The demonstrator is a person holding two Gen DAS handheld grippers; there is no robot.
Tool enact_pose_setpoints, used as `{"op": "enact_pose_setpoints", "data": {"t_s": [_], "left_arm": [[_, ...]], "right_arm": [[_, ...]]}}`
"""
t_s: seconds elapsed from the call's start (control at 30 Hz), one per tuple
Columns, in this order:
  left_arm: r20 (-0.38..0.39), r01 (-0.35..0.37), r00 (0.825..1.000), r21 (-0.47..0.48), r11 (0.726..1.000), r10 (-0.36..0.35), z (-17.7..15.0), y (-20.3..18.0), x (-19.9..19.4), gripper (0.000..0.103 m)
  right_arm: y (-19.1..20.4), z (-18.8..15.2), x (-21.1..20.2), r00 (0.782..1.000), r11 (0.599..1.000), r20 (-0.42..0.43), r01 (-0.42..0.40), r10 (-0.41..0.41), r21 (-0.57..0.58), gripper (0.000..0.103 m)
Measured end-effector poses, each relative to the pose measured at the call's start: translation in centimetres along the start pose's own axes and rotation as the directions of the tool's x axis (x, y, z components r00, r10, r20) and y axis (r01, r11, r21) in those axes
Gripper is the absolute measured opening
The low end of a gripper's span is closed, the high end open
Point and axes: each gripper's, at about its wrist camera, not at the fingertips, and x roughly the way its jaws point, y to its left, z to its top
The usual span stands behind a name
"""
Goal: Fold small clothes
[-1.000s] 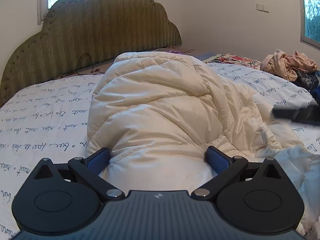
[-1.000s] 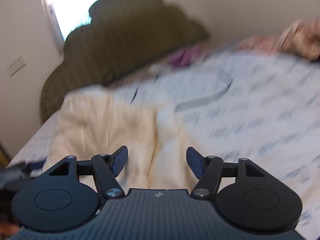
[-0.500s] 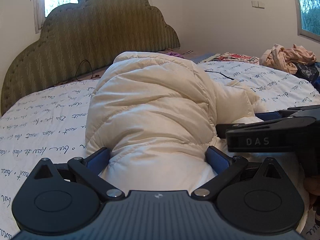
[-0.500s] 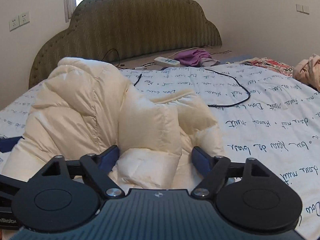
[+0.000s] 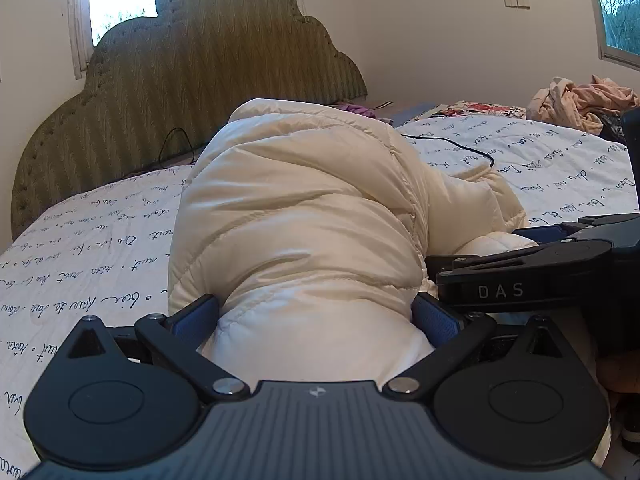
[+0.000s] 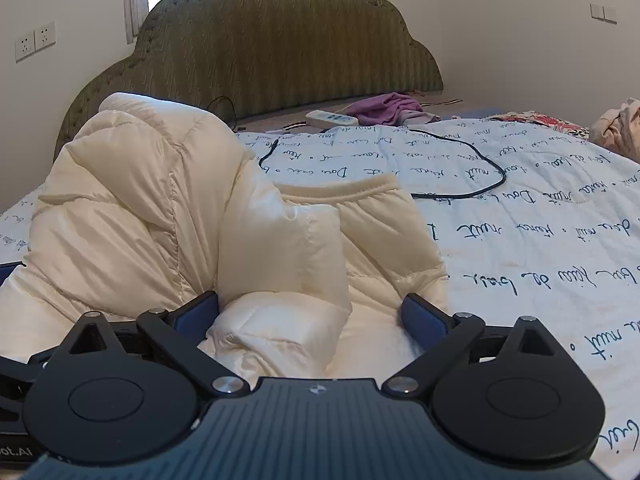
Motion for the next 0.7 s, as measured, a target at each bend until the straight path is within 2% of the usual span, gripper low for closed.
{"op": "enact_pose_setpoints", "data": {"t_s": [0.47, 0.7], "left_arm": [[0.035, -0.019, 0.999, 0.003, 1.000, 0.019, -0.46, -0.31, -0.21, 0.103], [0.032, -0.015, 0.999, 0.004, 1.000, 0.015, -0.51, -0.05, -0.19, 0.103]], "right_arm": [[0.27, -0.65, -0.86, 0.997, 0.999, 0.063, 0.049, -0.049, 0.000, 0.101], [0.38, -0.27, -0.79, 0.998, 0.999, 0.037, 0.048, -0.048, -0.002, 0.102]]}}
